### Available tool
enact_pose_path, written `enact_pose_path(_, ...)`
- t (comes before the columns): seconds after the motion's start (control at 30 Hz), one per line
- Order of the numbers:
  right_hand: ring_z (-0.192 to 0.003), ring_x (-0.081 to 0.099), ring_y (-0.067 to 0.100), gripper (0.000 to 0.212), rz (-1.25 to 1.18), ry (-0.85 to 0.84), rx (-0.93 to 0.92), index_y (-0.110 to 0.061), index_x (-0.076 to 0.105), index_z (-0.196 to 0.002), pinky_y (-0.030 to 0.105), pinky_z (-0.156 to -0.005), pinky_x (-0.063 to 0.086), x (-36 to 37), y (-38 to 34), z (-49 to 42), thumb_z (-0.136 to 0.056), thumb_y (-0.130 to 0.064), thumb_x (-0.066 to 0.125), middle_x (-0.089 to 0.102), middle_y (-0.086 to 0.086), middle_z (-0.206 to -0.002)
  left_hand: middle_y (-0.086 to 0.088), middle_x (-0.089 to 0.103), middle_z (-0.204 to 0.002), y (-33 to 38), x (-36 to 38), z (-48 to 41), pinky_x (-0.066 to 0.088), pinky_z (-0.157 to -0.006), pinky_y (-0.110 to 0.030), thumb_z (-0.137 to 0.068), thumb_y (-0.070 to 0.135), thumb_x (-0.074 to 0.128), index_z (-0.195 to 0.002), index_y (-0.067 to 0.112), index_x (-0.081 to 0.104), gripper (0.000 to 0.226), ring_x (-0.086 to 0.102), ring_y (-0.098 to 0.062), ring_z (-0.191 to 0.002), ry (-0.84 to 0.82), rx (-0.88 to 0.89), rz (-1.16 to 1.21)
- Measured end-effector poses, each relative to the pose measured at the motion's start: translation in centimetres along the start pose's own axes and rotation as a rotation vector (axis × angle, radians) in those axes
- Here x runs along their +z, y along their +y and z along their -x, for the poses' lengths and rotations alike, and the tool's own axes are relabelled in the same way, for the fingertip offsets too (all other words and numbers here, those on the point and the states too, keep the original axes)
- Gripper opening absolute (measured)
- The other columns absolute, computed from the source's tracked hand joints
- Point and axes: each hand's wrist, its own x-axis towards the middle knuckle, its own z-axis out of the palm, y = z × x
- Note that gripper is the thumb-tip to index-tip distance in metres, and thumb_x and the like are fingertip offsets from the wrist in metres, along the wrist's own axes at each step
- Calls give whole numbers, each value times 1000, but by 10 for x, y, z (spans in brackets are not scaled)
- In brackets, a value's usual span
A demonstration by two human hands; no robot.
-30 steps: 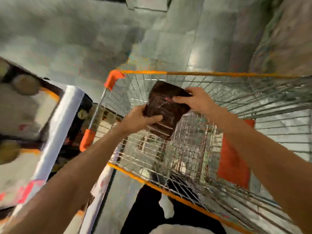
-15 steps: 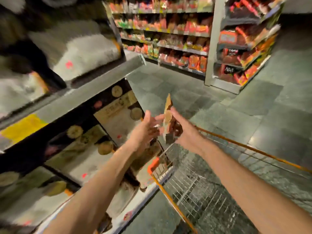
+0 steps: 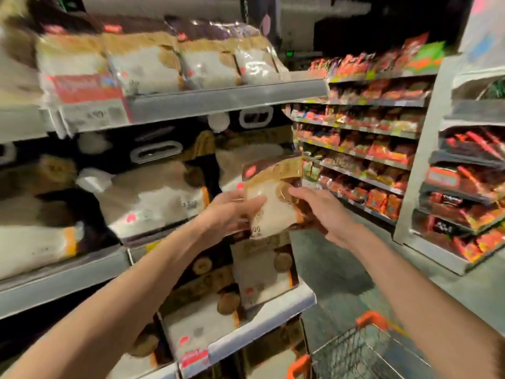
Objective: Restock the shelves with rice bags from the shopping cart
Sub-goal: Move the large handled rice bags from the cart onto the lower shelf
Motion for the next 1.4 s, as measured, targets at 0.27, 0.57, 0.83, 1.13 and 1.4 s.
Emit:
enact_pose_path(0.27,-72,70,8,33,393,-245,-191,-17,67,-103,27,-57,56,30,-68,-19,-78,-34,79,73,-11,-86,0,69,-104,75,-36,14,52,-66,-17,-76,26,83,-113,17,52,49,67,-9,-89,320,390,-276)
enact_pose_path(0.57,-89,71,6,20,347,-102,-549,-18,70,-100,24,-80,57,51,-157,-65,-87,-33,71,75,-5,-97,-9,72,-100,157,-73,8,59,-63,-28,-94,16,67,-115,13,58,23,69,-14,-77,399,647,-328)
enact_pose_path(0.83,-107,57,15,41,524,180,-834,-17,54,-124,38,-99,50,68,-215,-126,-89,-30,69,63,-1,-121,6,66,-110,212,-90,-39,56,-91,-37,-90,9,68,-122,14,53,36,64,-13,-104,779,870,-529)
enact_pose_path(1.13,-102,60,19,33,591,222,-715,-15,55,-116,30,-84,50,63,-217,-170,-90,-28,69,62,4,-113,7,59,-96,213,-88,-75,58,-80,-33,-96,18,62,-110,17,46,21,63,-10,-83,837,750,-524)
enact_pose_path(1.4,-95,59,17,32,531,392,-749,-14,49,-114,30,-81,50,4,-223,-181,-91,-25,68,58,-3,-100,0,63,-107,241,-53,-109,51,-89,-28,-95,8,61,-115,10,56,21,58,-15,-99,684,736,-549)
